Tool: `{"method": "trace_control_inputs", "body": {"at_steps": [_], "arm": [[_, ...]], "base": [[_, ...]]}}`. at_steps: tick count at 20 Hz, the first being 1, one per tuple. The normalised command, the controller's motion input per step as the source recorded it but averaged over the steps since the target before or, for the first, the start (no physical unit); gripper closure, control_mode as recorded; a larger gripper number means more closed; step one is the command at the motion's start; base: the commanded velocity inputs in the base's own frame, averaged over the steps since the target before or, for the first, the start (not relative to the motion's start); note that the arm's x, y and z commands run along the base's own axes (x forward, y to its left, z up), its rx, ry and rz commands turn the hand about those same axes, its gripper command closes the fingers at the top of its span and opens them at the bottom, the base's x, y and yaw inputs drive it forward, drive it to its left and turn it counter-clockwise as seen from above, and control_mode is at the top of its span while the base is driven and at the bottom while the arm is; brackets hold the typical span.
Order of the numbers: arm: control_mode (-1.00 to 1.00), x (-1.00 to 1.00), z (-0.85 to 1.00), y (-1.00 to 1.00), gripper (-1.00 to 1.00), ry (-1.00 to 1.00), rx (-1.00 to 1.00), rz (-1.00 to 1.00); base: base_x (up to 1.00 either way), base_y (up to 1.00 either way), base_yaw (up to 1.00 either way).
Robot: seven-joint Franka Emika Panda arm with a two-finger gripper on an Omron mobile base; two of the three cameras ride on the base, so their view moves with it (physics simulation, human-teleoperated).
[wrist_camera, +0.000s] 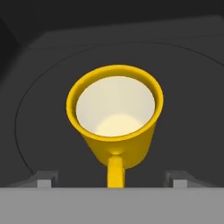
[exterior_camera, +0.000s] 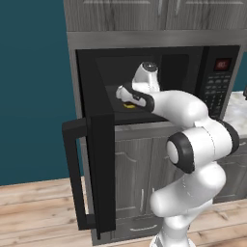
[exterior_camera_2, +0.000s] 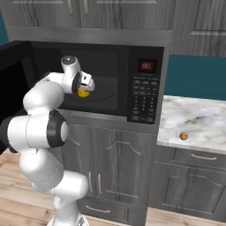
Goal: Pick the mug from the counter and place it inside the microwave. Then close the microwave.
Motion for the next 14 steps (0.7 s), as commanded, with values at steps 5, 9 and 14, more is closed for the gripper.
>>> {"method": "trace_control_inputs", "body": {"at_steps": [5,9,14], "arm": [[-1.0,-0.77,0.07,-0.03,-1.0,-0.14,0.0,0.0],[-1.0,-0.72,0.05,-0.15,-1.0,-0.1,0.0,0.0],[-1.0,-0.6,0.27,-0.13,-1.0,-0.03,0.0,0.0]], "base": [[0.0,0.0,0.0],[0.0,0.0,0.0],[0.0,0.0,0.0]]}}
